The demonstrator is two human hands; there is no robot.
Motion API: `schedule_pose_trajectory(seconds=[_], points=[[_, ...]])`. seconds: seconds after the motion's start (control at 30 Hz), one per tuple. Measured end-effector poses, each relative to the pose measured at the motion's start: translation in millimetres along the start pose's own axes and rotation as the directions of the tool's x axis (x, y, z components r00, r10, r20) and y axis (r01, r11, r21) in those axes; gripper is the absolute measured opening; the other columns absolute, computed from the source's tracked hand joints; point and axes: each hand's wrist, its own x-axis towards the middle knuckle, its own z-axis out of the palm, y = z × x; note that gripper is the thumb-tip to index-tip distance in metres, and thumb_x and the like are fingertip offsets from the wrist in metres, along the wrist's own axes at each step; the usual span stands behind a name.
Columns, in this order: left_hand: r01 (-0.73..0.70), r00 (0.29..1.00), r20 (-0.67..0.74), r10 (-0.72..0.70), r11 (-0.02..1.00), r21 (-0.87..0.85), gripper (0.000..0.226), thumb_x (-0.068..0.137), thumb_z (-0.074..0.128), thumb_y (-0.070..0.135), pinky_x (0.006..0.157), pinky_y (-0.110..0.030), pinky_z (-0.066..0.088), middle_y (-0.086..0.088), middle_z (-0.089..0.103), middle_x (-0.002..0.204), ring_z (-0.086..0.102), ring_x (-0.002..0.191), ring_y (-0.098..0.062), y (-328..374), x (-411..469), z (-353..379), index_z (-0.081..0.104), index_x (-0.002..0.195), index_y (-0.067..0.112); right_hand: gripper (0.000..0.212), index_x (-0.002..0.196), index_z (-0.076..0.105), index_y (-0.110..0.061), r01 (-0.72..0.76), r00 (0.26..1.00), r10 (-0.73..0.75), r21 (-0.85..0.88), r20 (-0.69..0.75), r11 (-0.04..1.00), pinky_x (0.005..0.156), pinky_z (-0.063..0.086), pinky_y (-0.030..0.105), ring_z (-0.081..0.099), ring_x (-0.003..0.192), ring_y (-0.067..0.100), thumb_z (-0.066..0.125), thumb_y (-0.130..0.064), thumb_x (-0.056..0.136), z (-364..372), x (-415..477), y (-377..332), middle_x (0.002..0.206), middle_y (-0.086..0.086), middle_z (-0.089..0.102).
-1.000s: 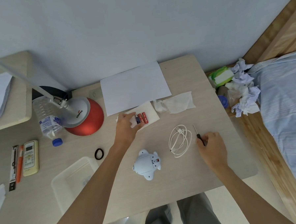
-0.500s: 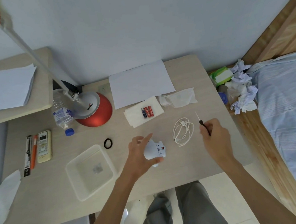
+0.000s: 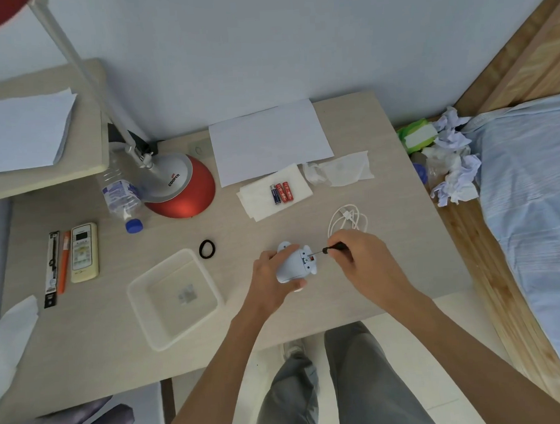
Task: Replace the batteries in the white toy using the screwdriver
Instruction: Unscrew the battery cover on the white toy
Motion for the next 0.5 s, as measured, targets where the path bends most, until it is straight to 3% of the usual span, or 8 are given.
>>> schedule_pose_trajectory(seconds=[0.2,0.33,0.5], points=[[0.012,1.0,0.024,-0.01,0.996,-0.083,0.078,0.08,0.093,0.03,0.106,-0.036,0.051,-0.003,0.045,0.127,0.05,0.119,-0.025,6.2,4.7,3.7,0.057,0.148,0.043,0.004,0.105,0.066,-0.016,0.043,0.997,-0.036,-0.118,0.061,0.992,0.07,0.056,0.046,0.062,0.077,0.024,0.062,-0.016,0.104,8.0,4.9,2.1,0.093,0.001,0.065],[0.012,1.0,0.003,-0.012,0.994,-0.109,0.077,0.079,0.094,0.027,0.1,-0.028,0.047,-0.003,0.043,0.126,0.049,0.115,-0.021,9.5,4.7,5.4,0.059,0.146,0.042,0.006,0.105,0.065,-0.014,0.057,0.995,-0.041,-0.174,0.095,0.983,0.068,0.055,0.047,0.061,0.076,0.027,0.059,-0.017,0.105,12.3,5.9,2.7,0.092,0.003,0.063],[0.02,1.0,0.012,-0.019,0.995,-0.099,0.077,0.079,0.094,0.029,0.096,-0.027,0.045,-0.003,0.043,0.126,0.046,0.113,-0.02,10.8,7.3,5.2,0.058,0.145,0.042,0.007,0.104,0.065,-0.013,0.064,0.994,-0.045,-0.203,0.098,0.977,0.064,0.053,0.043,0.06,0.073,0.027,0.059,-0.017,0.105,10.6,5.1,3.1,0.09,0.003,0.061]])
